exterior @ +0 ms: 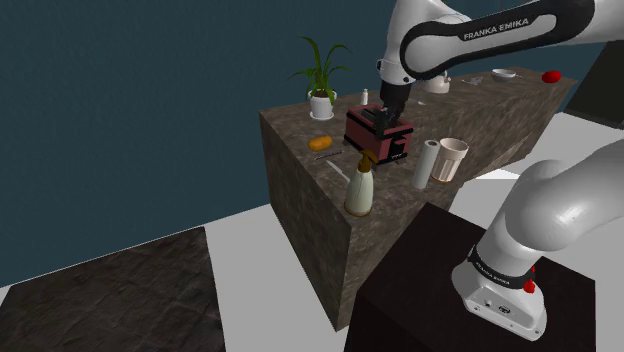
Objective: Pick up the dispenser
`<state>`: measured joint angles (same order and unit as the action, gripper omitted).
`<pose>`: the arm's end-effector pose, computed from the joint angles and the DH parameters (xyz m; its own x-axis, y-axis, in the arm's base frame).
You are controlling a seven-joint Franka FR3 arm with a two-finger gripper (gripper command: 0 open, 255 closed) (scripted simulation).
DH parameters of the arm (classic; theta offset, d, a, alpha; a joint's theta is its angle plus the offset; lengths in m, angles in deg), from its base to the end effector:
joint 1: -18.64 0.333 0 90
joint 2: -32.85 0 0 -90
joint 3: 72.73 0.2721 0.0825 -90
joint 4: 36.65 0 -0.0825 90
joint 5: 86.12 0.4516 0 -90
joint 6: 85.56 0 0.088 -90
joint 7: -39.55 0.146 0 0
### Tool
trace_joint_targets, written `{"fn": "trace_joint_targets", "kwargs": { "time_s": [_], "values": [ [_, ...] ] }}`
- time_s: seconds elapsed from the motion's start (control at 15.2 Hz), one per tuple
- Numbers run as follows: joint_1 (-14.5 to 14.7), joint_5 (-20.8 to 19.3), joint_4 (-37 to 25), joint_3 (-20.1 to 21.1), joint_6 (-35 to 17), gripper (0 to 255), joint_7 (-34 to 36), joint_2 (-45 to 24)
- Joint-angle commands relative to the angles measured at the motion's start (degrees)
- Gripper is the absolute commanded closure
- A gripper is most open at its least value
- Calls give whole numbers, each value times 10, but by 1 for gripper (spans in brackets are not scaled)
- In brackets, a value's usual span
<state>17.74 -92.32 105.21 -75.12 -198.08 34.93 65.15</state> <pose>0.4719 -0.0363 0.3925 0.9966 0.0697 0.0435 0.0659 -0.9943 0.0833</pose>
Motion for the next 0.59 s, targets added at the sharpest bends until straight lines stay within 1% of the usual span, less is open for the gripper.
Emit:
{"fn": "trace_joint_targets", "kwargs": {
  "time_s": [0.0,0.33,0.53],
  "values": [
    [-1,-4,2,-2,-47,0,1,-40],
    [-4,-14,-13,-5,-145,0,6,-144],
    [-4,-16,-5,-6,-168,0,9,-158]
  ]
}}
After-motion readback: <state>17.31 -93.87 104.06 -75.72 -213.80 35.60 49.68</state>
